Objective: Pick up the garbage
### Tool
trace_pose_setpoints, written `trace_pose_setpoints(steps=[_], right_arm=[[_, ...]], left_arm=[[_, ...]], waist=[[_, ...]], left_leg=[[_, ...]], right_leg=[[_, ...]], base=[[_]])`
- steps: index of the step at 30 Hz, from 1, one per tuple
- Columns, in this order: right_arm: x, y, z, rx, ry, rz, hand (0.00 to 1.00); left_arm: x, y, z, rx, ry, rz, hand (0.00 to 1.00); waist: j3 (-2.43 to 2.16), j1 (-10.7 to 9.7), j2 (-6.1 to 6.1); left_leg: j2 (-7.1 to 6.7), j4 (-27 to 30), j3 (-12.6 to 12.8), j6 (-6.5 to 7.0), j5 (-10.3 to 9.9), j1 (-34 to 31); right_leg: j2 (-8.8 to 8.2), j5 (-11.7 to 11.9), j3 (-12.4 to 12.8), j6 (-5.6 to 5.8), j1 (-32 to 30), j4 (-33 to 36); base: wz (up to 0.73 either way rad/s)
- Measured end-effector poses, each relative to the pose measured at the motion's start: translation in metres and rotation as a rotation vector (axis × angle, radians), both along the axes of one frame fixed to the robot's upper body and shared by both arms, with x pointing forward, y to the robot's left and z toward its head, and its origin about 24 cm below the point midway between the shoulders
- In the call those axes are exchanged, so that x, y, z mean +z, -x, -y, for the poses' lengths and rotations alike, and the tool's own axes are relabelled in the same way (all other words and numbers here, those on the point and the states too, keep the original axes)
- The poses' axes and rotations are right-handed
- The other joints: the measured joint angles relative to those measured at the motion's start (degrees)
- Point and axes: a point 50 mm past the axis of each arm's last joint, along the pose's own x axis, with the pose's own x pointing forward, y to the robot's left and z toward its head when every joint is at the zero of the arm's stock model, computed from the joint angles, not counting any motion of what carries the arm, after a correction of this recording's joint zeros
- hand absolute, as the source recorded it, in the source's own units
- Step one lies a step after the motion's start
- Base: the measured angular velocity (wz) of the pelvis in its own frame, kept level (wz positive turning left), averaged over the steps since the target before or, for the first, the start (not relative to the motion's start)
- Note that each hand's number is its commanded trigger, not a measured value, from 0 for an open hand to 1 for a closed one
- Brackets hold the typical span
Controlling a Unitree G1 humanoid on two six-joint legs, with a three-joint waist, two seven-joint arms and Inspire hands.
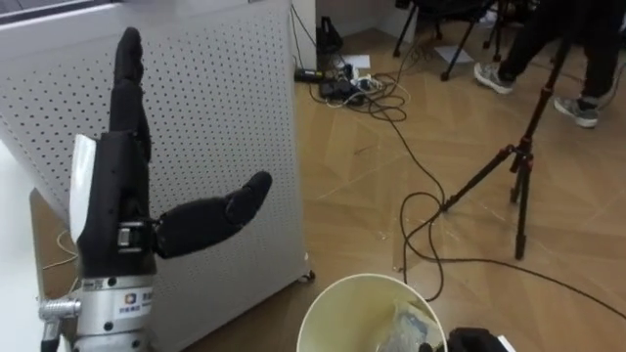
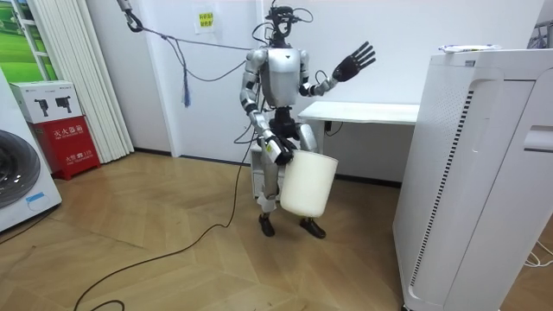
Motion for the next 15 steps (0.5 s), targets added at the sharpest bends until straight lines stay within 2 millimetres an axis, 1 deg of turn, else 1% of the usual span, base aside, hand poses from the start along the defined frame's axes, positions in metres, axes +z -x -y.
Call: trace_pose_setpoints(steps=[1,2,3,4,5,6,7,8,9,10,11,12,13,14,15], right_arm=[[-0.002,0.004,0.002,-0.002,-0.002,-0.012,1.0],[-0.003,0.005,0.002,-0.004,-0.006,-0.019,1.0],[-0.005,0.007,0.001,-0.007,-0.021,-0.029,1.0],[-0.006,0.007,0.0,-0.008,-0.026,-0.031,1.0],[-0.006,0.008,-0.002,-0.003,-0.028,-0.033,1.0],[-0.006,0.008,-0.003,0.003,-0.029,-0.035,1.0],[-0.007,0.008,-0.006,0.018,-0.033,-0.039,1.0],[-0.007,0.008,-0.007,0.023,-0.035,-0.04,1.0],[-0.007,0.007,-0.008,0.027,-0.039,-0.038,1.0],[-0.006,0.006,-0.007,0.029,-0.039,-0.034,1.0],[-0.006,0.006,-0.007,0.029,-0.039,-0.032,1.0],[-0.006,0.006,-0.008,0.031,-0.039,-0.029,1.0],[-0.006,0.006,-0.01,0.036,-0.041,-0.029,1.0],[-0.006,0.005,-0.012,0.04,-0.042,-0.029,1.0],[-0.006,0.005,-0.012,0.041,-0.041,-0.028,1.0]], left_arm=[[-0.002,0.001,0.0,0.002,-0.007,-0.006,0.0],[-0.002,0.002,0.0,0.003,-0.009,-0.011,0.0],[-0.004,0.003,-0.001,0.009,-0.01,-0.02,0.0],[-0.006,0.003,-0.002,0.013,-0.008,-0.025,0.0],[-0.006,0.003,-0.002,0.012,-0.009,-0.025,0.0],[-0.006,0.003,-0.002,0.011,-0.011,-0.024,0.0],[-0.006,0.003,-0.002,0.009,-0.017,-0.025,0.0],[-0.006,0.003,-0.002,0.007,-0.019,-0.027,0.0],[-0.006,0.003,-0.001,0.001,-0.024,-0.027,0.0],[-0.005,0.003,-0.001,-0.003,-0.023,-0.026,0.0],[-0.006,0.003,-0.001,-0.004,-0.025,-0.027,0.0],[-0.005,0.002,-0.001,-0.007,-0.028,-0.024,0.0],[-0.002,0.001,0.0,-0.009,-0.03,-0.013,0.0],[0.0,-0.001,0.001,-0.012,-0.033,-0.003,0.0],[0.001,-0.002,0.001,-0.013,-0.037,0.004,0.0]], waist=[[-0.12,0.06,-0.25],[-0.13,0.27,-0.24],[-0.08,0.37,-0.37],[-0.05,0.7,-0.41],[-0.02,1.25,-0.38],[-0.01,1.41,-0.38],[0.05,1.27,-0.57],[0.12,1.36,-0.77],[0.33,1.36,-1.27],[0.34,1.35,-1.6],[0.3,1.33,-1.61],[0.31,1.37,-1.6],[0.51,1.56,-2.31],[0.61,1.57,-2.49],[0.63,1.53,-2.49]], left_leg=[[-0.65,0.14,0.43,1.36,1.33,0.08],[-0.93,0.41,0.41,2.8,1.09,0.04],[-1.37,1.26,0.44,3.32,1.01,0.01],[-1.78,1.81,0.56,3.67,0.4,-0.08],[-1.74,3.32,0.73,3.63,-1.06,-0.34],[-1.74,4.35,0.67,3.57,-1.98,-0.48],[-1.95,6.21,0.52,3.51,-4.06,-0.29],[-2.44,6.7,0.43,3.63,-4.93,0.01],[-3.1,7.82,0.52,3.79,-6.67,0.41],[-3.96,9.37,0.59,4.2,-8.33,0.25],[-4.46,10.13,0.51,4.61,-9.24,0.18],[-4.92,11.15,1.05,5.13,-10.37,0.41],[-5.92,11.79,1.96,5.57,-11.4,1.23],[-6.74,12.82,2.44,6.01,-12.56,2.27],[-6.8,13.14,2.86,6.28,-13.34,2.86]], right_leg=[[-0.62,-0.41,-0.43,0.75,0.54,-0.59],[-0.76,-0.36,-0.56,0.99,0.96,-1.23],[-0.98,-0.13,-0.73,1.52,1.9,-2.6],[-1.43,-0.08,-0.87,1.64,2.48,-3.37],[-1.67,-0.35,-0.89,1.89,3.14,-3.81],[-1.77,-0.72,-0.91,1.98,3.53,-3.79],[-2.57,-1.83,-1.3,2.12,4.67,-3.49],[-2.92,-2.37,-1.36,2.38,5.21,-3.21],[-3.95,-3.84,-1.51,2.9,5.71,-1.69],[-5.07,-5.15,-1.28,3.52,5.63,0.49],[-5.62,-5.54,-1.29,3.93,5.6,2.16],[-6.79,-5.59,-1.01,4.11,3.97,7.63],[-8.71,-4.8,0.27,4.13,1.05,15.14],[-10.64,-2.82,0.34,3.78,-1.01,21.53],[-11.19,-1.26,0.54,3.55,-1.89,24.19]], base=[[0.19],[0.17],[0.13],[0.07],[0.0],[0.0],[0.06],[0.09],[0.1],[0.11],[0.13],[0.09],[0.16],[0.13],[0.1]])
